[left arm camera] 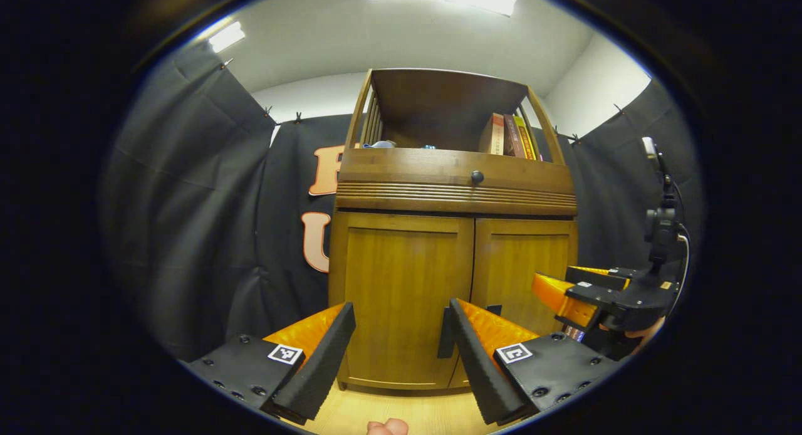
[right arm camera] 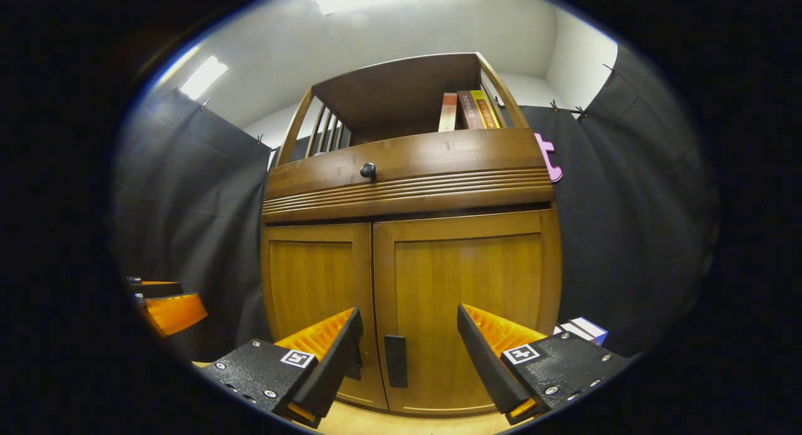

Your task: Open the right door of the double-door shoe cabinet with the right hand, and open the left door with the left hand.

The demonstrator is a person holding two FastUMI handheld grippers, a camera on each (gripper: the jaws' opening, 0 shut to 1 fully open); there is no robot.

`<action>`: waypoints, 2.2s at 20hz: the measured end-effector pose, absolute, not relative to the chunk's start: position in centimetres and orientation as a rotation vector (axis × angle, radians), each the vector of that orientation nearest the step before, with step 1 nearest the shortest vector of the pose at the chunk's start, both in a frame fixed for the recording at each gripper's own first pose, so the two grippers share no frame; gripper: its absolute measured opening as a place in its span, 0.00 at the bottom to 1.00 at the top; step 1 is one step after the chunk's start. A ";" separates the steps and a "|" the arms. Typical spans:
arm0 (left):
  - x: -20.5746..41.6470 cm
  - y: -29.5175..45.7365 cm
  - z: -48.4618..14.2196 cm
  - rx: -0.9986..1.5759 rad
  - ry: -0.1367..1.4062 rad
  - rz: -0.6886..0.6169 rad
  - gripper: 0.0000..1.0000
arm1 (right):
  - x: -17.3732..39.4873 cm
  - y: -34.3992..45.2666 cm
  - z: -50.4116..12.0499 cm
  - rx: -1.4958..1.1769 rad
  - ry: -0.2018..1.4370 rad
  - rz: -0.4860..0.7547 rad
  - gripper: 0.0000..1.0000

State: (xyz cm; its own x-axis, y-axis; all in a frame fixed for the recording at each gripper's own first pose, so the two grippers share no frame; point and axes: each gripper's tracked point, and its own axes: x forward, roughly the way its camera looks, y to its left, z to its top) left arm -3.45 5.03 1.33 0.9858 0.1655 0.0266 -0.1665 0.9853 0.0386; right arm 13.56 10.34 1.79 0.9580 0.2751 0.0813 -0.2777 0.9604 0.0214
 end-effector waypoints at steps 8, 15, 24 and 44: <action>-4.7 7.7 1.6 0.047 -0.029 0.235 0.97 | 21.0 12.2 -5.5 -0.091 0.000 0.213 1.00; -4.9 8.6 1.2 0.038 -0.025 0.246 0.98 | 22.3 13.6 -9.9 -0.076 0.080 0.187 0.78; -4.8 9.1 1.0 0.046 -0.012 0.242 0.99 | 22.8 15.0 -10.5 -0.014 0.114 0.209 0.24; -5.1 4.6 0.9 0.046 -0.009 0.128 0.98 | 15.6 13.3 -9.7 0.037 0.137 0.378 0.25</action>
State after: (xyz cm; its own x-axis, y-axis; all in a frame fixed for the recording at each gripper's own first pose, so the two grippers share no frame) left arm -5.07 4.64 0.93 0.9918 0.1274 0.0119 -0.1278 0.9908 0.0455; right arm 15.58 13.26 -9.73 0.9203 0.3701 -0.1268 -0.3650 0.9289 0.0618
